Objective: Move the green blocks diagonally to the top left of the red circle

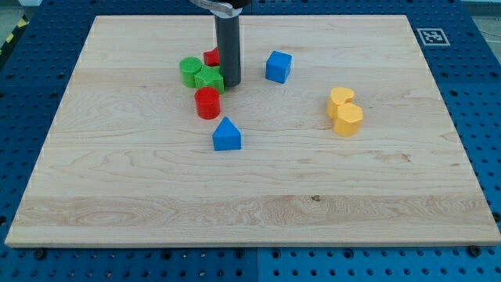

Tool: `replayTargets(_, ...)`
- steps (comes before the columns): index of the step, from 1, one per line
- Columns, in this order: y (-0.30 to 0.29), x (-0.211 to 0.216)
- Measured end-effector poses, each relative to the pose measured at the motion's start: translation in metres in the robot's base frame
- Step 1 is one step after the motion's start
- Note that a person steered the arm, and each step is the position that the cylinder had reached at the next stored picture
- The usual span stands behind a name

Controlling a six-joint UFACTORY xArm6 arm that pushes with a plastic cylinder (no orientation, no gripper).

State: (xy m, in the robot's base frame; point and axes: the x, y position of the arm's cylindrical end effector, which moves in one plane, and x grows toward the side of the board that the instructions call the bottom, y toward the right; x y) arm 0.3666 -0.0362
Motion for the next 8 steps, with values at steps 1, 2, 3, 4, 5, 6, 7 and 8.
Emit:
replayTargets(1,0.018,0.013)
replayTargets(2,0.030,0.035)
replayTargets(3,0.009,0.056)
replayTargets(4,0.002,0.052)
replayTargets(5,0.002,0.032)
replayTargets(6,-0.021,0.013)
replayTargets(7,-0.047,0.000)
replayTargets(8,-0.053,-0.010)
